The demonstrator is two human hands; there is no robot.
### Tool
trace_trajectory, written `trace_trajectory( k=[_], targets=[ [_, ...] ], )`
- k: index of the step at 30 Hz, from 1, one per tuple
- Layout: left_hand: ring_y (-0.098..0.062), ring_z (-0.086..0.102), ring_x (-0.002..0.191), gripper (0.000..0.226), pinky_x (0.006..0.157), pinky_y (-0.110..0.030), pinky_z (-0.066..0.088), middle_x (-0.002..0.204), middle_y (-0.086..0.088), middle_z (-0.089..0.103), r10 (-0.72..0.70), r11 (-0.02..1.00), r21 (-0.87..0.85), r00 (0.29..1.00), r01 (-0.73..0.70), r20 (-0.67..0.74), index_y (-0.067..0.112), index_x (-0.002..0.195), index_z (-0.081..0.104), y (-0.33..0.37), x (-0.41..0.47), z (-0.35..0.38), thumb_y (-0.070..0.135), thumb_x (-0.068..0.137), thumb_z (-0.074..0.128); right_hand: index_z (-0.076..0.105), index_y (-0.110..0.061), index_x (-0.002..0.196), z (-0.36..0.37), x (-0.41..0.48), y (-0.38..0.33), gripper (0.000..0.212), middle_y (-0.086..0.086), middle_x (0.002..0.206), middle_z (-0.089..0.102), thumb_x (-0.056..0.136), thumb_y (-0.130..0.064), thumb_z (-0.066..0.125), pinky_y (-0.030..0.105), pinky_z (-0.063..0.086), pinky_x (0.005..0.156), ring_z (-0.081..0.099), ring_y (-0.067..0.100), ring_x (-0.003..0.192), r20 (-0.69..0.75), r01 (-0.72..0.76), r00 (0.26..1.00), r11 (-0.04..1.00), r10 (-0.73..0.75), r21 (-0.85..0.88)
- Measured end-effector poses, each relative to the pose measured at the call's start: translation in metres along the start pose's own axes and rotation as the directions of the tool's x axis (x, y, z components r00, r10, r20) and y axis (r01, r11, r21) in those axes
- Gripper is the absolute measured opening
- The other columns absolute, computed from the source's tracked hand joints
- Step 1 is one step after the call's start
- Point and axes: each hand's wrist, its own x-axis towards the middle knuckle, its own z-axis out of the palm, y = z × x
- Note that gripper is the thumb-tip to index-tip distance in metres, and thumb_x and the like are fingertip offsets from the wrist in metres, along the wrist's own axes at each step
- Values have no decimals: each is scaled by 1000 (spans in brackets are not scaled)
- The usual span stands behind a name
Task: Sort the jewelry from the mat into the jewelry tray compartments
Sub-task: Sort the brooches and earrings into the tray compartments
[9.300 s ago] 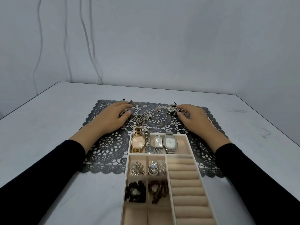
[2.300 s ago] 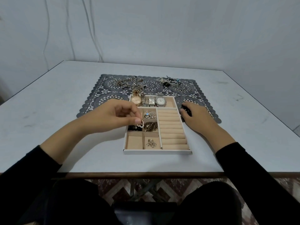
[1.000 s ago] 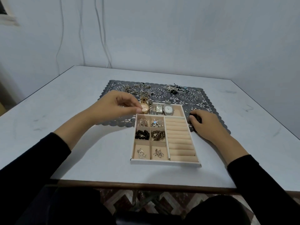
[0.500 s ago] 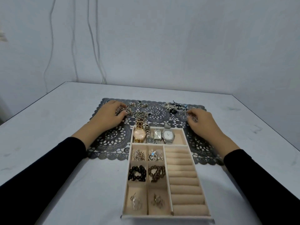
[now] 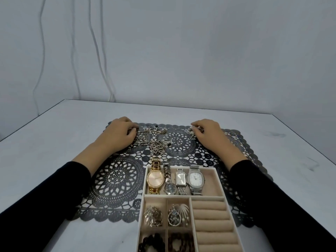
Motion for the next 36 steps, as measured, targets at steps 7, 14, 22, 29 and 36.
trace_trajectory(
  k=[7, 14, 22, 29, 36],
  targets=[
    [-2, 48, 69, 32, 65, -19, 33, 114, 0, 59, 88, 996, -24, 995, -87, 39, 21, 117, 70, 14, 11, 6, 12, 95, 49, 68, -11, 111, 5, 15, -4, 22, 3, 108, 67, 93, -17, 57, 17, 35, 81, 53, 10, 89, 28, -40, 999, 999, 39, 33],
    [3, 55, 81, 24, 67, -6, 36, 95, 10, 62, 64, 984, -170, 998, -59, 24, 27, 115, 71, 16, 15, 2, 21, 95, 60, 68, -10, 95, 4, 18, -5, 13, 3, 90, 67, 87, -7, 58, 5, 35, 63, 57, 12, 82, 35, -65, 998, 987, 61, 147],
    [5, 54, 79, 16, 71, -16, 43, 93, 10, 61, 27, 991, -133, 999, -20, 47, 27, 104, 74, 15, 13, -2, 33, 91, 66, 68, -15, 112, 1, 17, -9, 29, 2, 103, 65, 91, -8, 49, 19, 40, 69, 59, 17, 88, 161, -94, 984, 991, 77, 96],
    [2, 52, 77, 13, 67, -19, 38, 90, 9, 59, 61, 994, -98, 996, -55, 64, 26, 100, 75, 19, 12, -2, 28, 89, 69, 66, -15, 91, 1, 17, -6, 11, 0, 85, 63, 86, -9, 59, 13, 38, 61, 56, 11, 78, 124, -114, 988, 978, 93, 175],
    [-1, 55, 79, 10, 60, -11, 32, 87, 12, 63, -10, 997, -70, 995, 17, 103, 25, 96, 73, 21, 15, -4, 29, 89, 69, 67, -18, 88, -4, 15, -4, 5, -5, 79, 64, 84, -15, 68, 16, 44, 68, 56, 5, 73, 46, -134, 991, 935, 126, 327]
  ],
)
